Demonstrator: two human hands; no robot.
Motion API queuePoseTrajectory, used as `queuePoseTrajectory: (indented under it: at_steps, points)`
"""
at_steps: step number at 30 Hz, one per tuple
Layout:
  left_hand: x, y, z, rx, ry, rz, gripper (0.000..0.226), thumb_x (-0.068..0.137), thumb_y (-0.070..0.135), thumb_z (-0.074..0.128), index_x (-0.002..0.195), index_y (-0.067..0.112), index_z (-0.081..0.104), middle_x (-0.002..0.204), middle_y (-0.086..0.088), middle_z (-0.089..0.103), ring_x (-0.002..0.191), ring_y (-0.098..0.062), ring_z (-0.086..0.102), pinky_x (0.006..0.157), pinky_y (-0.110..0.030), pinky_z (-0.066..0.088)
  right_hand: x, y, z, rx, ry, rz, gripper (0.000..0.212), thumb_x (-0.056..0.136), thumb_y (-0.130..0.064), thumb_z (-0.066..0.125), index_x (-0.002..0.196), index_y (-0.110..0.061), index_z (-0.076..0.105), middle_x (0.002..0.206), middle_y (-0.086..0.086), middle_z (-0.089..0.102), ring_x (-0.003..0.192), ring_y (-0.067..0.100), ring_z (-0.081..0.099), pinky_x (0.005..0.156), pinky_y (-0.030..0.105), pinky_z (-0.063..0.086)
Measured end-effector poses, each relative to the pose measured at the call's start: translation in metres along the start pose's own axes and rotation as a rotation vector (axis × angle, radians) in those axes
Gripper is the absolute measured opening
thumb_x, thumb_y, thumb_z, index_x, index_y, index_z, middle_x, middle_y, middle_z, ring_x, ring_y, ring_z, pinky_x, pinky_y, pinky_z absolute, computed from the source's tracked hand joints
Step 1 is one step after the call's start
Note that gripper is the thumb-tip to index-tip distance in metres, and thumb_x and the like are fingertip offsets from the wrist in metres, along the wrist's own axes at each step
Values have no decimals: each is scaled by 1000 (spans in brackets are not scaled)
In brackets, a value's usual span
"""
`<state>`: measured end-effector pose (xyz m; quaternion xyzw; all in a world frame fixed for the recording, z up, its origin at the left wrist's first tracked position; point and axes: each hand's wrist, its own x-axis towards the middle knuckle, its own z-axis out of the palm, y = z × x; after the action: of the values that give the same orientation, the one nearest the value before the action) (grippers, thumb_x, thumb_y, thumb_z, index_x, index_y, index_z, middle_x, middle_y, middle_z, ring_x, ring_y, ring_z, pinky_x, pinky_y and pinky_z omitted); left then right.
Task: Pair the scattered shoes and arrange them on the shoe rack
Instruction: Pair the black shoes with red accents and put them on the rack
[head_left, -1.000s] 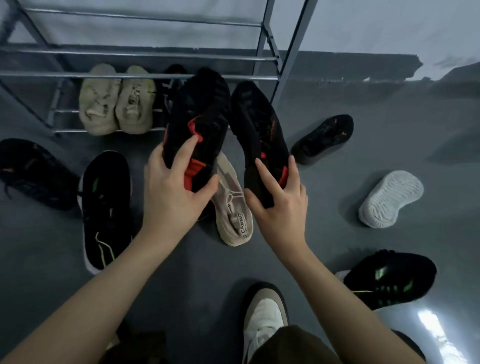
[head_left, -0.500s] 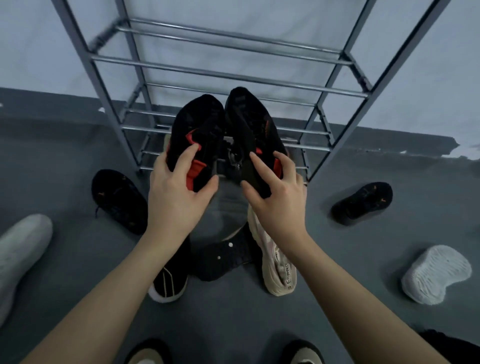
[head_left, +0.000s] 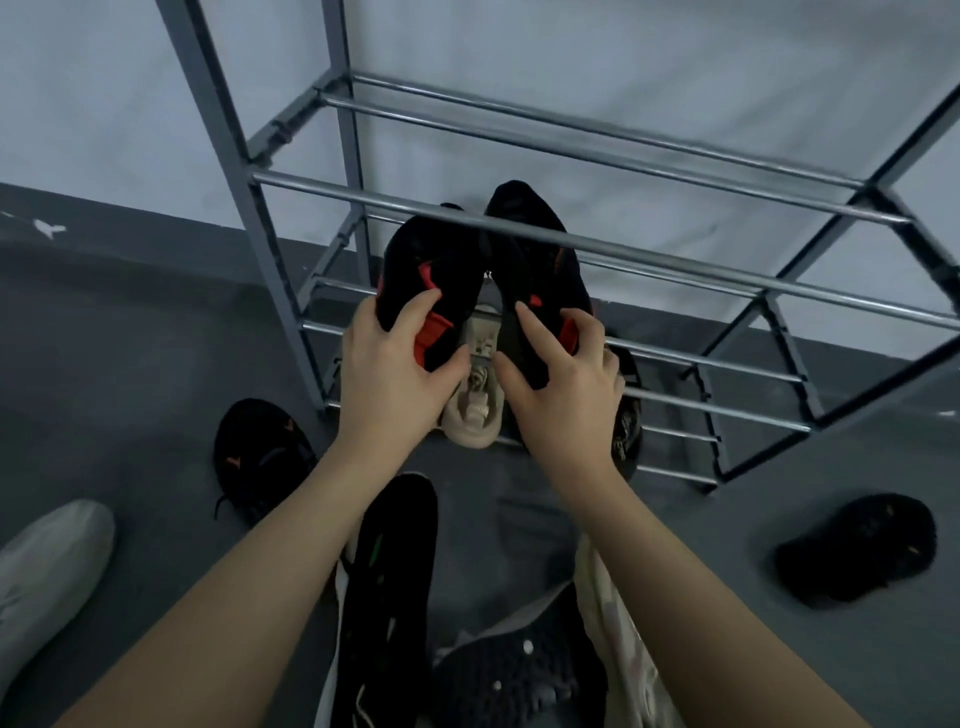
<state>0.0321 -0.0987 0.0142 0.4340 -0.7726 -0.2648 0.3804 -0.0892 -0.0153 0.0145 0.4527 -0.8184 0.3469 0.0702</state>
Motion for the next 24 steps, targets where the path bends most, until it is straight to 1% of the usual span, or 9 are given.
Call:
queuePoseTrajectory:
  at_steps: [4,8,11,13,14,16,18,21,24]
  points:
    - [25,-13,14,20,6,-12,58,75,46,65,129,30,51,129,-13,44,116,-32,45,97,-46,43,24,0,28,25,12,46,49,83,-47,63,129,-36,53,135,11,43,111,42,46,95,51,33]
    - [38,-22,24,45,-54,-59,62,78,45,65,134,33,43,135,-12,37,123,-31,36,101,-46,38,22,1,43,7,-47,59,53,83,-52,61,131,-33,51,141,13,38,114,43,43,97,53,34]
    - [40,-32,17,34,-157,-59,74,77,47,64,141,36,28,142,-10,28,131,-27,29,107,-41,31,17,8,40,100,-95,85,56,84,-53,58,135,-35,44,149,10,28,124,38,36,104,51,30]
    - [36,-38,10,62,-239,-29,82,76,47,65,143,39,19,149,-7,18,135,-27,26,110,-43,29,13,10,36,130,-123,56,58,84,-52,56,138,-38,40,153,8,19,130,36,31,107,50,25]
    - [35,-39,8,74,-268,-16,84,75,48,65,143,40,17,151,-5,14,136,-26,25,110,-45,29,12,10,35,124,-138,31,59,83,-52,55,138,-40,38,155,9,14,133,35,28,108,50,23]
    - [32,-42,6,73,-286,-2,84,76,47,66,145,38,18,152,-2,12,137,-23,25,110,-42,30,12,11,35,138,-174,18,59,84,-49,57,139,-41,37,157,9,9,138,34,23,110,50,19]
    - [31,-44,7,50,-258,-6,80,77,47,67,144,34,25,153,-2,15,138,-20,24,111,-39,30,12,12,35,147,-173,23,52,86,-45,58,135,-38,44,155,11,17,137,34,24,109,48,15]
    - [26,-46,7,-17,-186,13,73,78,46,67,142,30,34,153,-4,21,139,-19,25,110,-41,32,4,8,39,111,-82,12,43,85,-44,56,125,-30,58,146,13,37,128,41,36,104,51,22]
    - [20,-45,11,-51,-160,19,69,80,42,67,141,30,37,153,-5,22,140,-19,25,110,-41,32,-3,2,43,115,-47,25,41,85,-43,55,124,-30,59,144,12,40,127,44,36,102,54,24]
